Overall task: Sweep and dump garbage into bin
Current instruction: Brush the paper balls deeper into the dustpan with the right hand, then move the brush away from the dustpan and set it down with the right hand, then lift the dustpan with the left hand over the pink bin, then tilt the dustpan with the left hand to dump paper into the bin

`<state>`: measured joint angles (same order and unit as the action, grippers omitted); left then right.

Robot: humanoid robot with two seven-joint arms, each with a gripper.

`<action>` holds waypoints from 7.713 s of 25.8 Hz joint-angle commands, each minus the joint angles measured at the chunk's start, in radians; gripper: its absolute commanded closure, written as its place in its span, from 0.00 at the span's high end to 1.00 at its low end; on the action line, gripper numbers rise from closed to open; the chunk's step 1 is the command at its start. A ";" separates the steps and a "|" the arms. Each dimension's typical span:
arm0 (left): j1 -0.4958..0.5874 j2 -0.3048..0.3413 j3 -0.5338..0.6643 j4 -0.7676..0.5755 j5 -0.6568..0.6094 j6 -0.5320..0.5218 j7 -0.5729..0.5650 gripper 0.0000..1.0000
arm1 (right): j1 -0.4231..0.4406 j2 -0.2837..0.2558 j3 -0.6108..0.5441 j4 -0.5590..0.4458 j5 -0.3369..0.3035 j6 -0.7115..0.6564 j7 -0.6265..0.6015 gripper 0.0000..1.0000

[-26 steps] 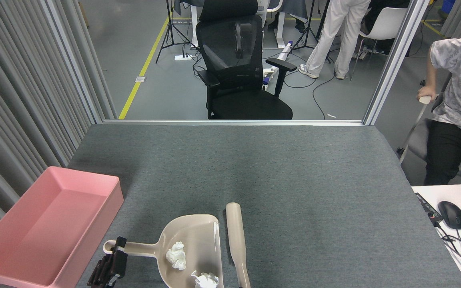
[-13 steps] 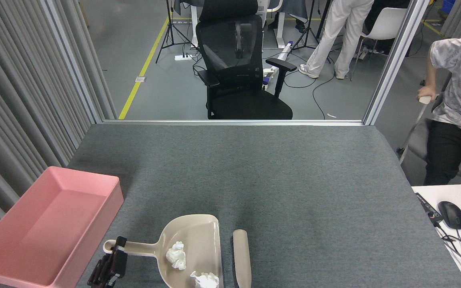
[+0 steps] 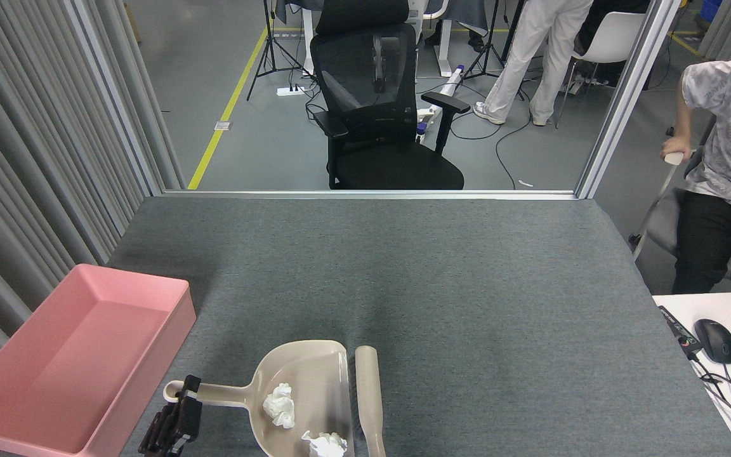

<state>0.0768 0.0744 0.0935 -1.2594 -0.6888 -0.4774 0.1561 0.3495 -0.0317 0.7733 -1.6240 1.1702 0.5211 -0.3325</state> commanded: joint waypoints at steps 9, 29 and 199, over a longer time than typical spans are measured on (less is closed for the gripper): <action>0.000 0.001 0.000 0.000 0.000 -0.001 0.000 0.41 | -0.046 0.021 0.215 0.027 -0.006 0.076 -0.014 0.00; 0.005 -0.001 -0.015 -0.012 -0.003 0.000 0.000 0.42 | -0.007 -0.142 0.123 0.015 0.048 0.077 -0.059 0.00; -0.307 0.714 0.178 0.278 0.758 0.045 -0.119 0.00 | 0.191 -0.289 -0.971 0.032 0.065 -0.711 0.084 0.97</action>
<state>-0.2162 0.7844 0.2713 -1.0172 0.1389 -0.4117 0.0354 0.5400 -0.3209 -0.1982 -1.5929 1.2347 -0.1870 -0.2469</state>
